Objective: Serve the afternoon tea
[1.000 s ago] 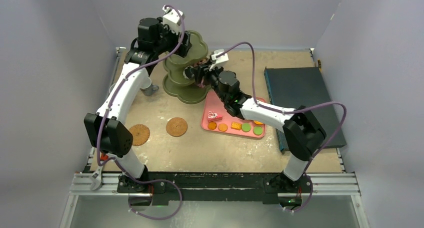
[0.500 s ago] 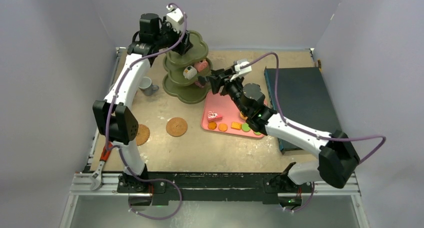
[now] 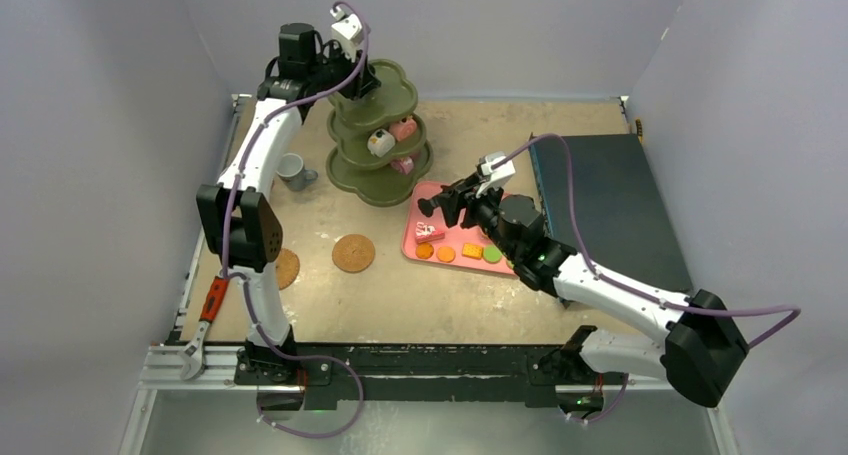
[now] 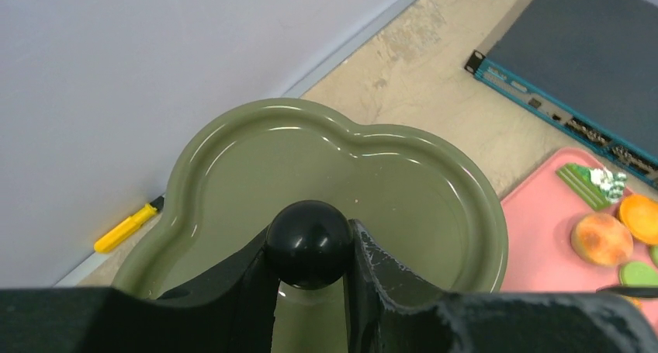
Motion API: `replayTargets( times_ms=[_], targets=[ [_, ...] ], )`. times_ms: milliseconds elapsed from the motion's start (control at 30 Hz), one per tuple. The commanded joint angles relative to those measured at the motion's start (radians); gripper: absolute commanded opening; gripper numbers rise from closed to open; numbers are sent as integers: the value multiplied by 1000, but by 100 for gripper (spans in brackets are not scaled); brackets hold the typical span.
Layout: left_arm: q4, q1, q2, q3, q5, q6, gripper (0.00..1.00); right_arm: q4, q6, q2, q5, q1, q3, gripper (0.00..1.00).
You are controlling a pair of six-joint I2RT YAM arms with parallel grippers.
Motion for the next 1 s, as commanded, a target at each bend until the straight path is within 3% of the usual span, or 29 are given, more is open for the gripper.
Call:
replayTargets(
  times_ms=[0, 233, 467, 533, 633, 733, 800, 967],
  targets=[
    [176, -4, -28, -29, -80, -89, 9, -12, 12, -31, -25, 5, -26, 65],
    [304, -68, -161, -216, -305, -137, 5, 36, 2, 10, -33, 4, -92, 66],
    [273, -104, -209, -263, -348, -141, 8, 100, -10, 90, -59, 5, -111, 67],
    [258, -104, -215, -262, -364, -136, 20, 121, -13, 112, -71, 6, -114, 67],
    [242, -101, -230, -267, -399, -132, 53, 145, -21, 154, -93, 5, -113, 67],
    [233, -95, -247, -275, -417, -133, 76, 159, -30, 181, -94, 5, -111, 66],
    [216, -89, -257, -274, -409, -134, 84, 160, -32, 188, -91, 4, -117, 65],
    [160, -81, -273, -243, -382, -135, 88, 160, -40, 180, -86, 5, -136, 56]
  ],
)
